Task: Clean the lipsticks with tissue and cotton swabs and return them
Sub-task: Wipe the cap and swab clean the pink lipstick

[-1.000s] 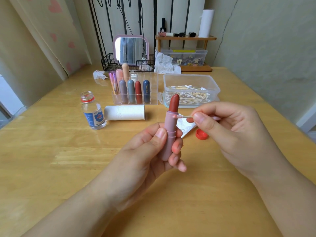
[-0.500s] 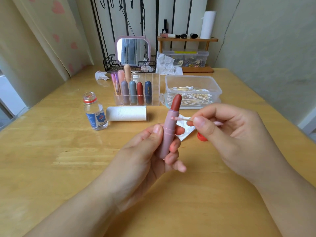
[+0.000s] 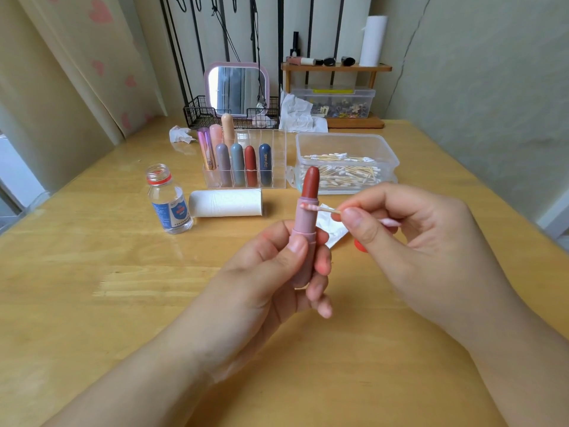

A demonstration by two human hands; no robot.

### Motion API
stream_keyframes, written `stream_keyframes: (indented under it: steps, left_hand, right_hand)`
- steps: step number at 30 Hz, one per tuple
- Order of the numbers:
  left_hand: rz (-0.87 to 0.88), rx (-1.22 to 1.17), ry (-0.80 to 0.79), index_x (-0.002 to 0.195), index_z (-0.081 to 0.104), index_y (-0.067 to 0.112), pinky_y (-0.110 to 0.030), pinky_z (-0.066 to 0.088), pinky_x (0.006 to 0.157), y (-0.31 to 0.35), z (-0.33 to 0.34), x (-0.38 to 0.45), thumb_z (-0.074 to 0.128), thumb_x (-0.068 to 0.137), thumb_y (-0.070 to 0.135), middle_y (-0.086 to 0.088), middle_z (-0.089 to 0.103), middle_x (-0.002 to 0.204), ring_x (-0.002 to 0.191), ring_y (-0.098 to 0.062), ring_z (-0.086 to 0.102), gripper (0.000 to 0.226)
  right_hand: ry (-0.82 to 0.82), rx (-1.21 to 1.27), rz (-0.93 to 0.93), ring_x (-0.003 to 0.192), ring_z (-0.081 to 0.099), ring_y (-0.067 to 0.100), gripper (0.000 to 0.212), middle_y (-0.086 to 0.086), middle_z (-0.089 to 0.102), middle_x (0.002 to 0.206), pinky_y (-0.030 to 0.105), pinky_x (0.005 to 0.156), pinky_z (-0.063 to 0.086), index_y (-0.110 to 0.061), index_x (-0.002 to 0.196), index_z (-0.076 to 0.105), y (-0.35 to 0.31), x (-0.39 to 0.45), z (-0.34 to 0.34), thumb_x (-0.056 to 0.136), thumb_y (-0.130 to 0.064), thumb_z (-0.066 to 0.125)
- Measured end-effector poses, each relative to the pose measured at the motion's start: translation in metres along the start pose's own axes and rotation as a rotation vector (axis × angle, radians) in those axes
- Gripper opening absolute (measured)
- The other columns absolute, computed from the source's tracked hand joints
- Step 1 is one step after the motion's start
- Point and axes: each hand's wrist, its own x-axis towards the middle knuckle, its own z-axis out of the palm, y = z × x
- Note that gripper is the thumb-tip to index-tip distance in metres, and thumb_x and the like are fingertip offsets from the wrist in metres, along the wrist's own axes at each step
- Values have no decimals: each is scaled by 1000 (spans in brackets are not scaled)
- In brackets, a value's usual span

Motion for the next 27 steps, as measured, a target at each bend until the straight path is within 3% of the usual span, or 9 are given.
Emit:
stream_keyframes:
  steps: [5,9,14,17,20,23,27]
  left_hand:
    - [-10,26,56,96,65,9,-31,49,59,2,6,-1,57,90,19,-5,53,74,59,-15,45,14]
    - [-16,18,80,93,64,7,-30,49,58,4,10,-1,50,87,21,-5,51,72,57,-14,43,20]
    - [-12,33,69,95,63,7,-29,49,59,4,9,-1,51,92,20,-4,51,73,58,-13,44,19]
    - [-10,19,76,96,65,6,-29,49,58,6,9,-1,53,88,21,-4,50,73,58,-13,43,21]
    - [-16,19,73,96,63,6,-30,49,59,6,9,-1,49,89,20,-5,49,73,58,-13,43,20]
    - [-20,17,60,96,63,6,-30,49,60,5,9,-1,51,92,19,-5,50,74,58,-13,43,18]
    - [-26,19,82,93,62,5,-29,48,58,6,11,-2,50,88,20,-5,49,71,57,-13,42,20]
  right_hand:
    - [16,-27,-22,56,49,24,13,13,53,60,30,55,41,-26,78,65,-1,0,0,84,-35,59]
    - [11,-50,-26,54,48,24,13,12,52,58,30,54,41,-26,77,65,-2,0,-1,85,-35,59]
    - [-87,-39,30,50,42,13,14,0,55,55,13,50,35,-26,71,66,-2,-1,-1,84,-29,62]
    - [-123,-39,37,50,42,9,15,-9,56,55,14,51,35,-27,71,66,-3,-1,0,84,-31,61]
    - [-82,-47,28,56,53,16,15,-2,63,61,17,56,41,-25,74,67,-4,1,-1,86,-31,61]
    - [-40,-54,26,56,50,15,15,-4,57,57,12,54,38,-24,73,66,-5,1,-1,86,-27,60]
    - [-26,-61,28,56,48,19,16,0,55,57,16,53,37,-25,72,65,-5,1,0,86,-29,59]
